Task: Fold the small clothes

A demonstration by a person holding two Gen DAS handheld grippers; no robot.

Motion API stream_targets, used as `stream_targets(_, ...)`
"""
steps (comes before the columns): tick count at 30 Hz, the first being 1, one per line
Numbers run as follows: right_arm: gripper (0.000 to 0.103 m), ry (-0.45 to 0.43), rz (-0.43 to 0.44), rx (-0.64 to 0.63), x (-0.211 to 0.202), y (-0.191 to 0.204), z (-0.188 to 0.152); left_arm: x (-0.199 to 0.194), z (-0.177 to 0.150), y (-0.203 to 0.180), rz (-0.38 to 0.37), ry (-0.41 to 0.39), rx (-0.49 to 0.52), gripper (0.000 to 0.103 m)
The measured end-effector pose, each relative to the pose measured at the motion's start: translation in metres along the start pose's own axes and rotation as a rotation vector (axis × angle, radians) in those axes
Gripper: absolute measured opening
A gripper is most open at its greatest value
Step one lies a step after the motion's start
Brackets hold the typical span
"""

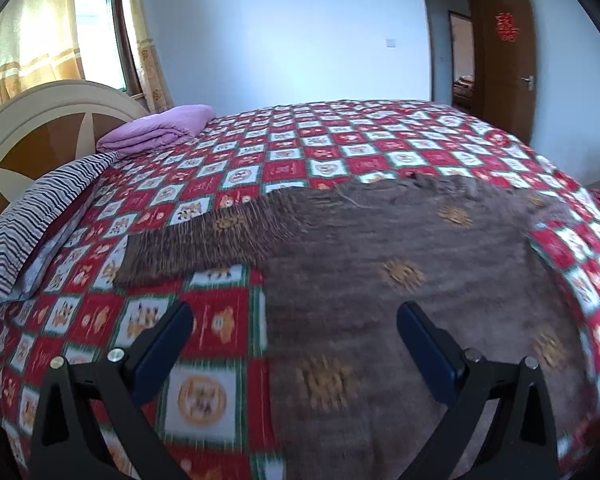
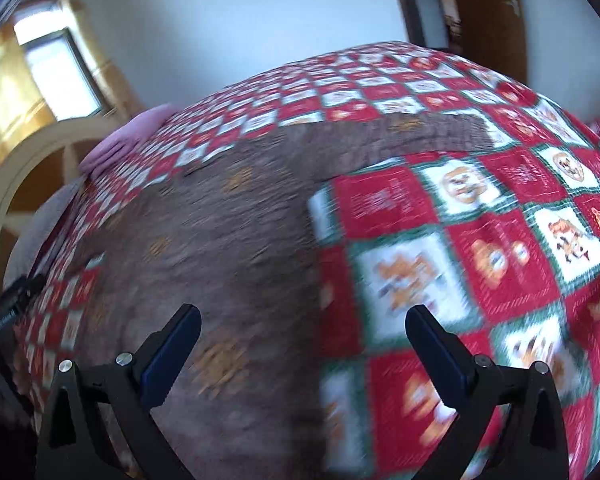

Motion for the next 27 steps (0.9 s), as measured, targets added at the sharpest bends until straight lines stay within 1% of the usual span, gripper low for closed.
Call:
stream_targets(3, 0.102, -0.001, -0.030, 0.071, 0.019, -0.038, 0.023, 0.039, 0.010, 0.003, 0.034, 0.014, -0.020, 0.103)
stream_targets(5, 0.101, 0.001, -0.042, 0.110, 0.031, -0.059, 0.036, 0.062, 0.013, 0.004, 0.042, 0.035, -0.037, 0.103)
stream_targets(7, 0.099, -0.008, -0.069, 0.149, 0.042, -0.085, 0.050, 0.084, 0.016, 0.004, 0.059, 0.058, -0.049, 0.103)
stream_targets(9, 0.087, -0.013, -0.086, 0.182, 0.051, -0.107, 0.064, 0.102, 0.019, 0.004, 0.067, 0.077, -0.058, 0.103)
stream_targets(11, 0.080, -0.023, -0.110, 0.203, 0.060, -0.128, 0.079, 0.122, 0.024, 0.003, 0.090, 0.091, -0.060, 0.103)
stream_targets(17, 0.073, -0.072, -0.199, 0.280, 0.081, -0.190, 0.129, 0.162, 0.039, 0.004, 0.122, 0.128, -0.079, 0.103)
stream_targets(20, 0.071, -0.070, -0.231, 0.294, 0.096, -0.211, 0.147, 0.178, 0.045, 0.005, 0.141, 0.143, -0.084, 0.103)
stream_targets(22, 0.065, -0.055, -0.234, 0.295, 0.108, -0.221, 0.153, 0.188, 0.046, 0.006, 0.155, 0.151, -0.089, 0.103)
stream_targets(24, 0.050, -0.034, -0.249, 0.285, 0.117, -0.226, 0.155, 0.196, 0.046, 0.008, 0.157, 0.169, -0.103, 0.103)
stream_targets(25, 0.045, -0.035, -0.254, 0.278, 0.118, -0.226, 0.155, 0.199, 0.045, 0.010, 0.154, 0.183, -0.117, 0.103)
stream_targets(26, 0.027, -0.032, -0.242, 0.270, 0.118, -0.225, 0.155, 0.202, 0.043, 0.012, 0.151, 0.194, -0.128, 0.103)
stream_targets(27, 0.011, -0.021, -0.212, 0.266, 0.119, -0.223, 0.155, 0.204, 0.040, 0.014, 0.145, 0.204, -0.139, 0.103)
Point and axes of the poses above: each gripper's, at about its wrist camera, not at the fingertips, and x roughly the way its jaws point, y to its left, z to its top, the point moved 7 cm from there along x, roughly the way its jaws point, and after that the axes turned 3 degrees about -x, right-handed, at the moved point
